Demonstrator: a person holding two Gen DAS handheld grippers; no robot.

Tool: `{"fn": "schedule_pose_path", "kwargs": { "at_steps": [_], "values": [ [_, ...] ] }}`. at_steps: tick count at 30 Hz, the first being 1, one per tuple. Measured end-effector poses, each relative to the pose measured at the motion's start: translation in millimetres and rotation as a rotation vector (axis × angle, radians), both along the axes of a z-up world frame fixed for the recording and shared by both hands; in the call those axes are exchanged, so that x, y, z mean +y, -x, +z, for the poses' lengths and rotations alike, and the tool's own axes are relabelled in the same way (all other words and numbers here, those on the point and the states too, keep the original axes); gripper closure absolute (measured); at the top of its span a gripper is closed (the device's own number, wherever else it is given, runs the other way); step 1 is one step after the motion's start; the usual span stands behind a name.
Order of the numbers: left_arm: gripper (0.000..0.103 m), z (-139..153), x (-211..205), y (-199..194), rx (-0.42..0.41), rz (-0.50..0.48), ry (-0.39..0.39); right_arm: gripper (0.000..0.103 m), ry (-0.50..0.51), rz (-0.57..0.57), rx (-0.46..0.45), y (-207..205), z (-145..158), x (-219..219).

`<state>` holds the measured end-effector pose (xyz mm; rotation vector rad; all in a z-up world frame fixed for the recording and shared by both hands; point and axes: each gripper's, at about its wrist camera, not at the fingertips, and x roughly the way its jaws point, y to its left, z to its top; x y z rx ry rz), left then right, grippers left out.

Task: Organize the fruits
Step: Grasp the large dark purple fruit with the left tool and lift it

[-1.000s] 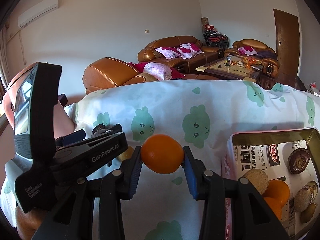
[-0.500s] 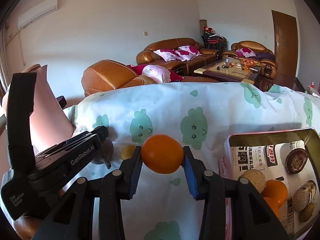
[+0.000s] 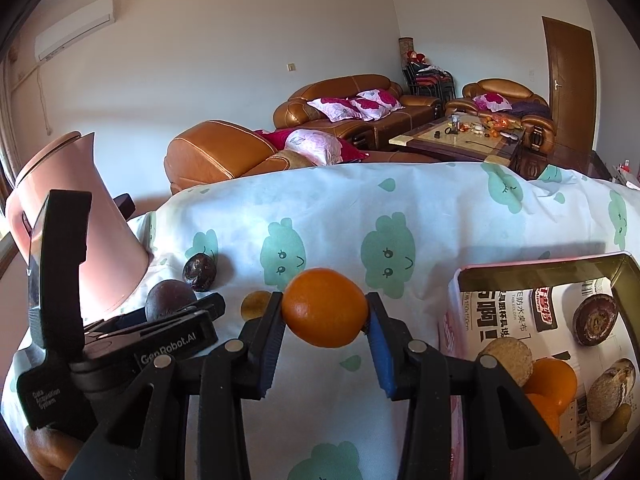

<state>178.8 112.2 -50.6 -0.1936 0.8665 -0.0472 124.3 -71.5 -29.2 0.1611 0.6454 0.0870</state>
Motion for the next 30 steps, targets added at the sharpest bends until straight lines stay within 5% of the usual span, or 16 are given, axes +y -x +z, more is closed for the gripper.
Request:
{"fn": "schedule_pose_path", "kwargs": {
  "at_steps": [6, 11, 13, 17, 21, 23, 25, 30],
  "values": [
    [0.045, -2, 5, 3, -0.009, 0.006, 0.028, 0.061, 0.008, 0.003, -0.003, -1, 0, 2],
    [0.048, 11, 5, 24, -0.108, 0.087, -0.049, 0.061, -0.005, 0.006, -0.022, 1, 1, 2],
    [0.078, 20, -1, 34, -0.165, 0.104, -0.086, 0.061, -0.009, 0.015, -0.043, 4, 3, 3],
    [0.08, 30, -12, 54, -0.253, 0.097, -0.146, 0.061, -0.024, 0.057, -0.106, 13, 10, 7],
    [0.076, 32, 3, 60, -0.231, 0.094, -0.1, 0.061, -0.005, 0.067, -0.128, 17, 11, 14],
    [0.064, 34, 21, 59, -0.209, 0.115, -0.051, 0.061, 0.005, 0.06, -0.127, 21, 11, 14],
    [0.032, 38, 44, 59, -0.205, 0.161, -0.004, 0.061, 0.015, 0.05, -0.133, 25, 12, 12],
    [0.03, 44, 79, 59, -0.203, 0.203, 0.091, 0.061, 0.017, 0.052, -0.125, 26, 11, 11]
  ]
}}
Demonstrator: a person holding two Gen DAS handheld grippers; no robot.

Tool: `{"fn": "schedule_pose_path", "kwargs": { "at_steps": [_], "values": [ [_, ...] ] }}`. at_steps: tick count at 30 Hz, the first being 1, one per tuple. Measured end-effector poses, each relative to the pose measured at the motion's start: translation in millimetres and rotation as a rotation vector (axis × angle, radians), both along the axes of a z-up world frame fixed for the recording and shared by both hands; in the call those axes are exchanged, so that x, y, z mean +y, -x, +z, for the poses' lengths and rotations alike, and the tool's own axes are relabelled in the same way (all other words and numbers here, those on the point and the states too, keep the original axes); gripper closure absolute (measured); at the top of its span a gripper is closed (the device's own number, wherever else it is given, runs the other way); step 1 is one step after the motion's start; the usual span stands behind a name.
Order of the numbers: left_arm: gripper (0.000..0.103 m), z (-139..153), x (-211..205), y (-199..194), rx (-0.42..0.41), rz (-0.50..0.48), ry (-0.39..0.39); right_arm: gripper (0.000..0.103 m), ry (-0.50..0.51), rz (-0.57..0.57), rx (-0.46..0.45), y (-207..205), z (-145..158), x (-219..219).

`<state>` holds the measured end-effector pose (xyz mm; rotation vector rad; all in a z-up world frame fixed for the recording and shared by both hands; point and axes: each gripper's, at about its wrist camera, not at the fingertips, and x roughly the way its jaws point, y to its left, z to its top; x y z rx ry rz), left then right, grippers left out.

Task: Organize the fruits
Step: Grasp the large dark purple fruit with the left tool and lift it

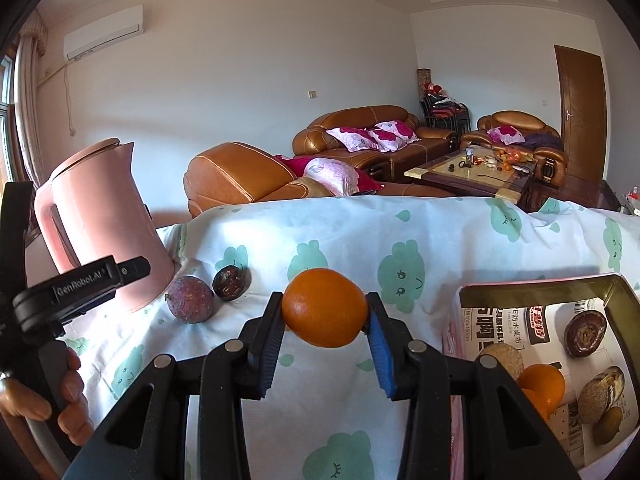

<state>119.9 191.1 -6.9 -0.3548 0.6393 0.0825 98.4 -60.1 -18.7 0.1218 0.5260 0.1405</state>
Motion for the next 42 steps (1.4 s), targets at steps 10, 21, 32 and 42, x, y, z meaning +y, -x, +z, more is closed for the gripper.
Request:
{"fn": "schedule_pose_path", "kwargs": {
  "at_steps": [10, 21, 32, 42],
  "values": [
    [0.014, -29, -67, -46, 0.147, -0.148, -0.29, 0.061, -0.023, 0.004, 0.033, -4, -2, -5],
    [0.053, -38, -71, -59, 0.179, -0.23, -0.217, 0.061, -0.061, -0.007, 0.074, -10, -7, -12],
    [0.053, -15, -67, -15, 0.01, -0.075, -0.271, 0.061, -0.002, -0.015, 0.001, 1, 1, -4],
    [0.053, 2, -99, 28, -0.085, -0.098, -0.307, 0.061, 0.09, -0.025, -0.08, 35, 10, 0]
  ]
}}
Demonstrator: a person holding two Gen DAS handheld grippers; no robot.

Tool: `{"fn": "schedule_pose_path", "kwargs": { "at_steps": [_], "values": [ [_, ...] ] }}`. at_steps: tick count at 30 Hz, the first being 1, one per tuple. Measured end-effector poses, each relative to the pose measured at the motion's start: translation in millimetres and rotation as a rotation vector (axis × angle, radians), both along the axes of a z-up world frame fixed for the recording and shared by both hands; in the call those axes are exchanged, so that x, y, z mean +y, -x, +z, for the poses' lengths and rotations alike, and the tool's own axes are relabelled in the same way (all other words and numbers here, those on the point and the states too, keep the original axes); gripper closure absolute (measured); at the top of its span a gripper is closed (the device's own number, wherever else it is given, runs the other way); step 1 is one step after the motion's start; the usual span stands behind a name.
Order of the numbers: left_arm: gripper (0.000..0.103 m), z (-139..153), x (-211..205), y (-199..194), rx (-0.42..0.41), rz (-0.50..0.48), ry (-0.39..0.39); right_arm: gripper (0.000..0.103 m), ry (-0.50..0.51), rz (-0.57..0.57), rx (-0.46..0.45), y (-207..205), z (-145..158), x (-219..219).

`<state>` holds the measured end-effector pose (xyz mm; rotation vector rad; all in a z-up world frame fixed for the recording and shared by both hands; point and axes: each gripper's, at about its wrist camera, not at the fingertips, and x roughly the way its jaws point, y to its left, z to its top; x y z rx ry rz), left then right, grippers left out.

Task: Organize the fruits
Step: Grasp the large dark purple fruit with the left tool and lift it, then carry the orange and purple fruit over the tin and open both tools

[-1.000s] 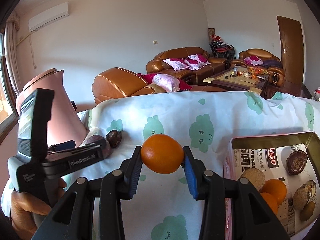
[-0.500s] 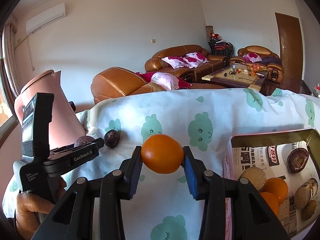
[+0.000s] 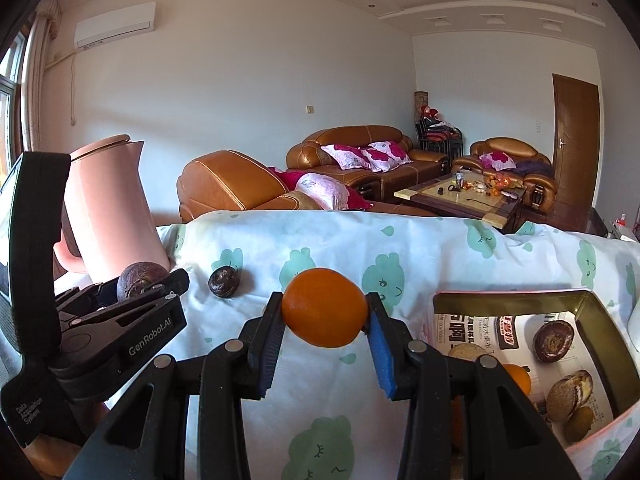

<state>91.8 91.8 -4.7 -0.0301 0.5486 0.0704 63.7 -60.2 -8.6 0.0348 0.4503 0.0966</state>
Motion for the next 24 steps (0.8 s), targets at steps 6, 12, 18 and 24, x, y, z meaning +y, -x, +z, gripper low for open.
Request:
{"fn": "schedule_pose_path", "kwargs": {
  "at_steps": [6, 12, 18, 24],
  "values": [
    [0.053, 7, -23, 21, -0.032, -0.055, -0.005, 0.061, 0.014, -0.005, -0.014, 28, 4, -19],
    [0.053, 17, -60, 43, -0.068, -0.121, -0.023, 0.061, 0.019, -0.045, -0.033, 47, 10, -56],
    [0.053, 25, -114, 58, -0.091, -0.225, -0.038, 0.061, 0.026, -0.129, -0.041, 56, 15, -110],
    [0.053, 21, -166, 58, -0.058, -0.334, -0.032, 0.061, -0.038, -0.192, 0.061, 39, 4, -165]
  ]
}}
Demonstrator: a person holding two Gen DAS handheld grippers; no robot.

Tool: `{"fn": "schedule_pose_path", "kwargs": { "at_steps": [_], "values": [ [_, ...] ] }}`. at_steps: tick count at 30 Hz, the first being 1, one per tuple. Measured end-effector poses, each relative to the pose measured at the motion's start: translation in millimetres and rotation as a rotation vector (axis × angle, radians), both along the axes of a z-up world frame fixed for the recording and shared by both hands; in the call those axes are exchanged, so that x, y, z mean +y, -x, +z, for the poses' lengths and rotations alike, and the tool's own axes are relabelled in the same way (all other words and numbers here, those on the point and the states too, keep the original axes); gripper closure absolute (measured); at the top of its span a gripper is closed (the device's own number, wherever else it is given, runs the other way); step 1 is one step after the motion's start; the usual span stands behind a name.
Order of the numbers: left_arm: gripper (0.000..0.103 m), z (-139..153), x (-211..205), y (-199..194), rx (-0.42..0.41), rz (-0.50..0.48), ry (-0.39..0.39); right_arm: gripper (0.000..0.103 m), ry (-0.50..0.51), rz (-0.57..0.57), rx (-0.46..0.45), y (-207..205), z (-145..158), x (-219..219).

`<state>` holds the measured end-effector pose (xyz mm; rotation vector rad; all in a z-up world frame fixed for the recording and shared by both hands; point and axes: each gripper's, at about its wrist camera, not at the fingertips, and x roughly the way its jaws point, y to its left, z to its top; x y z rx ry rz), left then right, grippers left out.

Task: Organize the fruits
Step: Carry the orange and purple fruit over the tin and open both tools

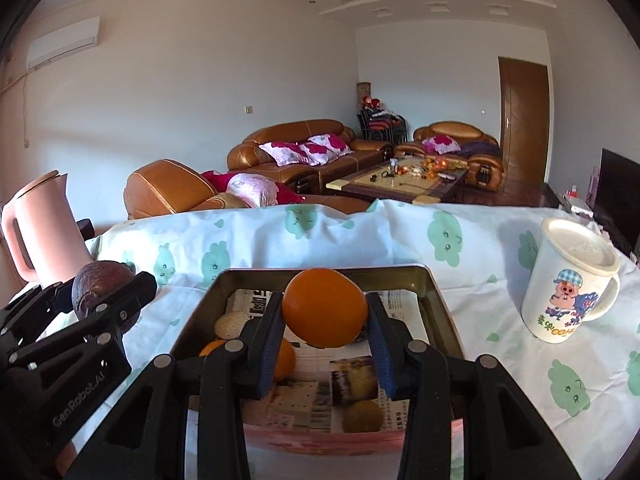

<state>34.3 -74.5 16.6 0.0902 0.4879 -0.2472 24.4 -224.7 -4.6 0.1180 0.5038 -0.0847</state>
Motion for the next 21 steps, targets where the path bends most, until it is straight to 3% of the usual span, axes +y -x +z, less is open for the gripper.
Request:
{"fn": "schedule_pose_path", "kwargs": {
  "at_steps": [9, 12, 14, 18, 19, 20, 21],
  "values": [
    [0.053, -18, -35, -12, 0.091, -0.058, -0.012, 0.06, -0.107, 0.017, 0.061, -15, -13, -38],
    [0.051, -17, -35, -10, 0.059, -0.034, -0.036, 0.06, -0.218, 0.086, 0.089, -23, -20, -48],
    [0.047, -15, -33, -10, 0.051, -0.02, -0.032, 0.06, -0.229, 0.098, 0.08, -23, -20, -48],
    [0.014, -12, -19, -11, 0.062, 0.035, 0.023, 0.059, -0.29, 0.109, 0.065, -21, -18, -54],
    [0.004, -11, -15, -10, 0.058, 0.043, 0.04, 0.055, -0.314, 0.11, 0.056, -20, -17, -56],
    [0.0, -8, -12, -8, 0.047, 0.047, 0.055, 0.051, -0.339, 0.11, 0.044, -18, -16, -59],
    [0.0, -6, -9, -6, 0.031, 0.044, 0.066, 0.04, -0.366, 0.111, 0.025, -15, -14, -62]
  ]
}}
